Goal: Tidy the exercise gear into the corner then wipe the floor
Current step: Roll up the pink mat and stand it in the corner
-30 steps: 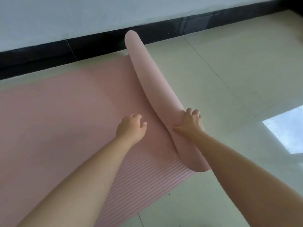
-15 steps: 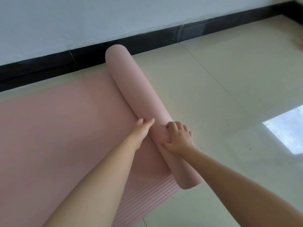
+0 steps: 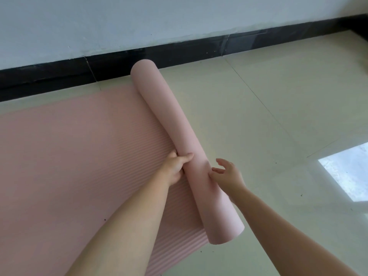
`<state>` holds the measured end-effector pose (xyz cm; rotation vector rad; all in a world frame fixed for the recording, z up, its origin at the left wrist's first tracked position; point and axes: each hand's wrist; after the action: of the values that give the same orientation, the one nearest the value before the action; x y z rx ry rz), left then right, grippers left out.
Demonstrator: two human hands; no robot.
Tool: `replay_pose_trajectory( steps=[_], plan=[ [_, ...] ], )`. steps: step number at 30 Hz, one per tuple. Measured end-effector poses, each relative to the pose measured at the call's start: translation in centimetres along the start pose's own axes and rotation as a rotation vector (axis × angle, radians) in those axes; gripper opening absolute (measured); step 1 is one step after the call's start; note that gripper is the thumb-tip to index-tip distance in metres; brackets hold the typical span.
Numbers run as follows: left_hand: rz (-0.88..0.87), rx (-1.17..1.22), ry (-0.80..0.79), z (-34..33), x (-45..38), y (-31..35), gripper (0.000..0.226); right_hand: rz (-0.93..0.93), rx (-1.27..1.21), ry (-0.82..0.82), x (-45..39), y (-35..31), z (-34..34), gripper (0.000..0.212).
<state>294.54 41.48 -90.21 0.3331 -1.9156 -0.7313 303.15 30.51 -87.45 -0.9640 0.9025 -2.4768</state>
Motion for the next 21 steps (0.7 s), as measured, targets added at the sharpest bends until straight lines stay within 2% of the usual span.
replay_pose_trajectory(
  steps=[3,5,7,10,13,15,17,21],
  plan=[
    [0.027,-0.042,0.047,1.2,-0.3,-0.4,0.044,-0.072,0.035,-0.031,-0.3,-0.3,-0.6,0.057],
    [0.009,-0.169,0.147,1.8,-0.2,-0.7,0.044,-0.11,0.074,-0.067,-0.5,-0.7,-1.0,0.058],
    [-0.081,-0.512,0.305,2.5,0.0,-1.0,0.05,-0.113,0.155,-0.093,-0.8,-1.3,-1.5,0.053],
    [-0.278,-0.985,0.488,3.5,0.3,-0.9,0.077,-0.109,0.218,-0.086,-1.2,-2.0,-2.1,0.046],
    [-0.565,-1.286,0.455,4.2,1.2,-1.0,0.071,-0.08,0.255,-0.076,-1.1,-2.5,-2.6,0.044],
    [-0.679,-1.411,0.406,5.3,1.6,-0.9,0.062,-0.065,0.256,-0.11,-0.7,-2.7,-3.2,0.041],
    [-0.66,-1.44,0.366,6.5,1.7,-0.4,0.059,-0.046,0.258,-0.128,-0.3,-3.0,-3.7,0.035],
    [-0.514,-1.433,0.304,7.9,2.5,1.1,0.055,0.016,0.268,-0.156,0.4,-3.9,-4.1,0.028]
  ],
)
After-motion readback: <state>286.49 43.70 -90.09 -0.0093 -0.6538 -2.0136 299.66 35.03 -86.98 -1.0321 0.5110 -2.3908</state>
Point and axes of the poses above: each hand's wrist, its own x-axis away from the middle knuckle, its own z-axis out of the back of the hand, y = z × x, and after that the axes turned 6 degrees about y, right-handed
